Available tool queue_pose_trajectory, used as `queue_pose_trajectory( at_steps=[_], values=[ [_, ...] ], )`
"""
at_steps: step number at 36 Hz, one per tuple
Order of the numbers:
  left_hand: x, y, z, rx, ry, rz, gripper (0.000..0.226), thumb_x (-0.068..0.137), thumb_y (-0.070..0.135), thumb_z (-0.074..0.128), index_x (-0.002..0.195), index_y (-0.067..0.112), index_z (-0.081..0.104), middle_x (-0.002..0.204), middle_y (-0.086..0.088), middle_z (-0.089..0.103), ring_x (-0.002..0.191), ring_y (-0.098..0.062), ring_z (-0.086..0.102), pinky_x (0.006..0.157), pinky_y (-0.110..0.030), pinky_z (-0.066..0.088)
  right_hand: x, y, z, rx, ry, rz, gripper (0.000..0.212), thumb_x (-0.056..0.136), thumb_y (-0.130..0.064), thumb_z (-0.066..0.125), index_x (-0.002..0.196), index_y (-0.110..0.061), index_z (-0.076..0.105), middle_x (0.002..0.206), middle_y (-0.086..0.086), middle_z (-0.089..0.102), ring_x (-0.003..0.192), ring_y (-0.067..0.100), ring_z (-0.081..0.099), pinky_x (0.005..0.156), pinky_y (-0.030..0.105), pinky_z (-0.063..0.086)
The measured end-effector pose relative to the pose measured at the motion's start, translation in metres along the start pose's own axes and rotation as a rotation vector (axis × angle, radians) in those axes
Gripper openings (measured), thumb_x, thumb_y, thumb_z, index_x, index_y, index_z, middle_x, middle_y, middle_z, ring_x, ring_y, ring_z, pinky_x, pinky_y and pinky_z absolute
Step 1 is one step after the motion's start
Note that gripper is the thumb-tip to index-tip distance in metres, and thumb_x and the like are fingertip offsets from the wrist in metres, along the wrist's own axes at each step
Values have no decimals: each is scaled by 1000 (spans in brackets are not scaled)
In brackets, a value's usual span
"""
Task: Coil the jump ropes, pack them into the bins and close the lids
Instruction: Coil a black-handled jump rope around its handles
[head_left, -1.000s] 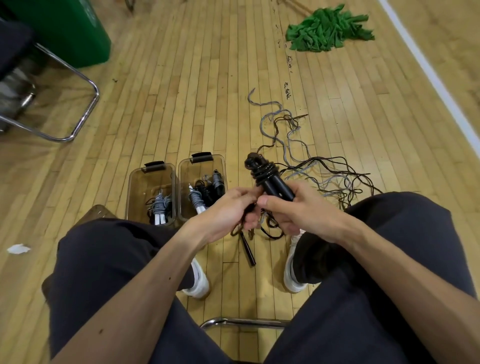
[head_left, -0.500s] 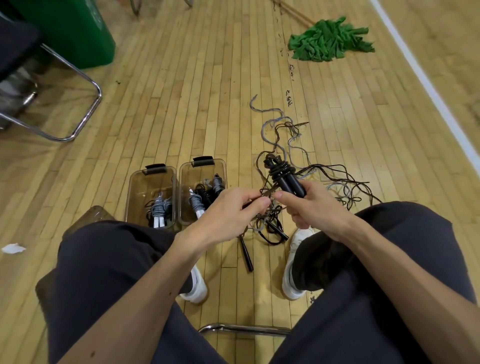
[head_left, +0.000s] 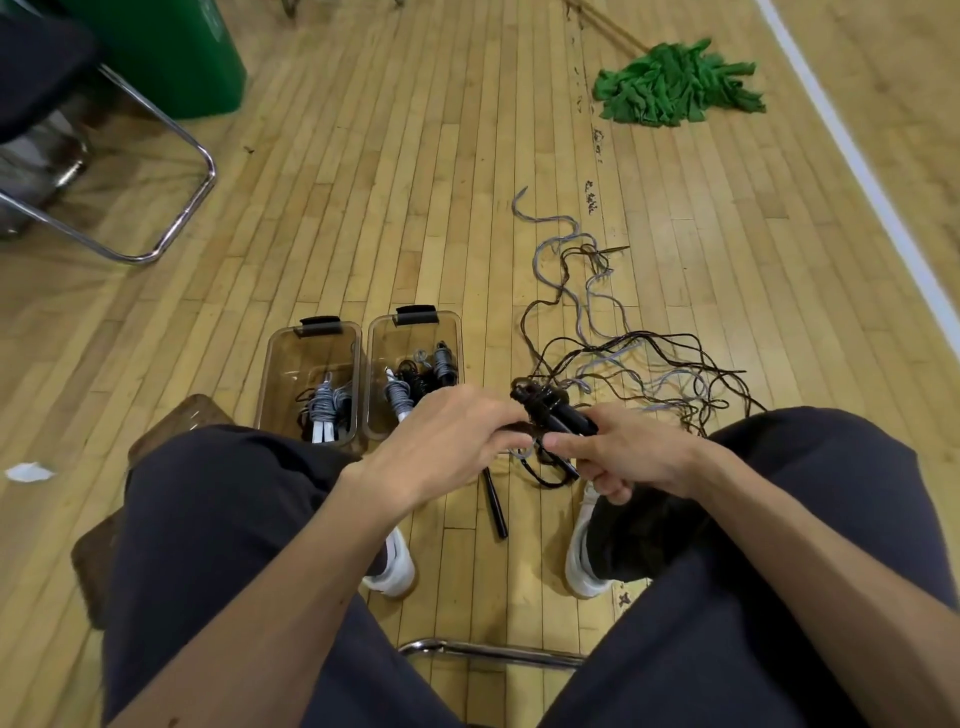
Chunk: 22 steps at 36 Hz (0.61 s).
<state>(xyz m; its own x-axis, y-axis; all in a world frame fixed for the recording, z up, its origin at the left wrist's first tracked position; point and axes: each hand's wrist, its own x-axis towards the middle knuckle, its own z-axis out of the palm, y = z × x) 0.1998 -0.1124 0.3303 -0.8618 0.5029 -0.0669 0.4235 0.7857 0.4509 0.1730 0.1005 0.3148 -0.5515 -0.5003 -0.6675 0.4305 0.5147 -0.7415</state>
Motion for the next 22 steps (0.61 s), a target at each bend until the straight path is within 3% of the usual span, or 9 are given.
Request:
queue_pose_trajectory(
  at_steps=[3, 9, 17, 22],
  values=[
    [1, 0, -1, -62, 19, 27, 22, 97, 34, 61, 100, 18, 74, 85, 13, 61, 83, -9, 56, 76, -30, 47, -2, -3, 0, -6, -60, 47, 29, 100, -33, 61, 94, -12, 43, 58, -4, 37, 47, 10, 33, 44, 22, 34],
    [4, 2, -1, -201, 39, 42, 15, 88, 32, 72, 92, 19, 78, 78, 19, 56, 76, -4, 54, 71, -30, 47, -7, -5, 1, -80, -184, 123, 34, 99, -37, 61, 88, -12, 42, 56, -3, 34, 45, 10, 32, 41, 21, 33],
    [10, 8, 2, -453, -24, -77, 19, 70, 30, 89, 80, 17, 78, 76, 9, 66, 70, -6, 58, 64, -17, 41, -15, -2, 6, -247, -278, 179, 30, 99, -36, 61, 85, -13, 47, 60, -2, 40, 46, 9, 36, 41, 19, 35],
    [12, 12, 2, -551, -117, -141, 18, 68, 29, 90, 79, 20, 79, 79, 7, 69, 72, -3, 59, 67, -20, 47, -18, -1, 8, -297, -350, 172, 26, 101, -33, 60, 88, -14, 48, 59, -2, 40, 44, 10, 36, 40, 18, 35]
  ],
)
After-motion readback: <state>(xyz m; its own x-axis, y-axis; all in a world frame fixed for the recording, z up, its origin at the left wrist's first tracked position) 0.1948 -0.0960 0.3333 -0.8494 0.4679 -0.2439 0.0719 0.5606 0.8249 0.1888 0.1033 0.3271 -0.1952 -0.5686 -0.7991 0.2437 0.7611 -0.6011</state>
